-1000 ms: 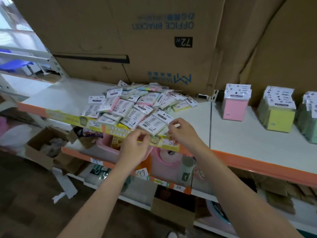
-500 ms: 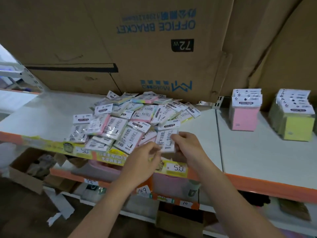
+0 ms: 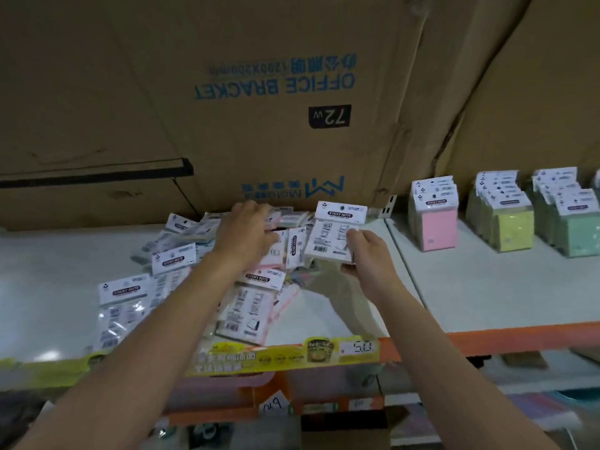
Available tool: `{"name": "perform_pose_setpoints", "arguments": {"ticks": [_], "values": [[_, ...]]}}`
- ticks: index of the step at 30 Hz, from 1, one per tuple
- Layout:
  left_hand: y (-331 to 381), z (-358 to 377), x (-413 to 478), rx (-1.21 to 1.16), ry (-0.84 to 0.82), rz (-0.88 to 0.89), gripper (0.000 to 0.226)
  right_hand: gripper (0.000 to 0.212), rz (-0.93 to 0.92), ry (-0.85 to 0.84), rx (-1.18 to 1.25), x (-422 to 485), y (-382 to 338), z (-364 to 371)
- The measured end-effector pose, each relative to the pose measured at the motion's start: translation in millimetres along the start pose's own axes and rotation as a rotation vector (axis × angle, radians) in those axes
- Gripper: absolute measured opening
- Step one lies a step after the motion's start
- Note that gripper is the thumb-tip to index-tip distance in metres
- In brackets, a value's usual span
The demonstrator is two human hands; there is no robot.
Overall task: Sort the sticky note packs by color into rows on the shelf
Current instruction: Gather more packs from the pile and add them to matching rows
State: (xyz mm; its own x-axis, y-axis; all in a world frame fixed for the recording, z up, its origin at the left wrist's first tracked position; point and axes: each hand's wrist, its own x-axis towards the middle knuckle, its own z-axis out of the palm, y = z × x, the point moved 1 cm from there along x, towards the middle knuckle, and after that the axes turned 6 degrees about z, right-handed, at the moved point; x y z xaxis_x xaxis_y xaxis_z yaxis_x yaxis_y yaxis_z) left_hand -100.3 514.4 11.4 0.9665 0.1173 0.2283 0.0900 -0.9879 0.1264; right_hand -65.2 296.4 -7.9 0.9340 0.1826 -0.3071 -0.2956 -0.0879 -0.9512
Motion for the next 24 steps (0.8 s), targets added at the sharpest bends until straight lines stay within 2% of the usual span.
{"name": "perform_pose_setpoints", "arguments": {"ticks": [4,6,9,12,14,17,21,24], "values": [[-20,2,20,0.096,-0.094,0.052,0.040,0.018,0.049,0.047,-0.007,1,-2,6],[-23,2,23,0.129,-0.084,0.073,0.034,0.018,0.060,0.069,-0.009,0,-1,5],[-23,3,26,0.130,0.065,0.095,0.033,0.018,0.065,0.089,-0.009,0,1,3],[-5,8,25,0.096,0.148,0.267,0.030,0.018,0.067,0.105,-0.006,1,1,0],[7,13,28,0.015,0.067,0.331,0.028,0.018,0.071,0.112,-0.001,2,0,-3],[5,17,40,-0.035,-0.077,0.284,0.034,0.019,0.075,0.116,0.001,3,-2,-9],[1,16,53,0.124,-0.133,0.292,0.037,0.022,0.093,0.091,-0.017,5,-2,-14],[8,17,59,0.259,-0.119,0.328,0.031,0.027,0.105,0.067,-0.018,5,0,-16]]}}
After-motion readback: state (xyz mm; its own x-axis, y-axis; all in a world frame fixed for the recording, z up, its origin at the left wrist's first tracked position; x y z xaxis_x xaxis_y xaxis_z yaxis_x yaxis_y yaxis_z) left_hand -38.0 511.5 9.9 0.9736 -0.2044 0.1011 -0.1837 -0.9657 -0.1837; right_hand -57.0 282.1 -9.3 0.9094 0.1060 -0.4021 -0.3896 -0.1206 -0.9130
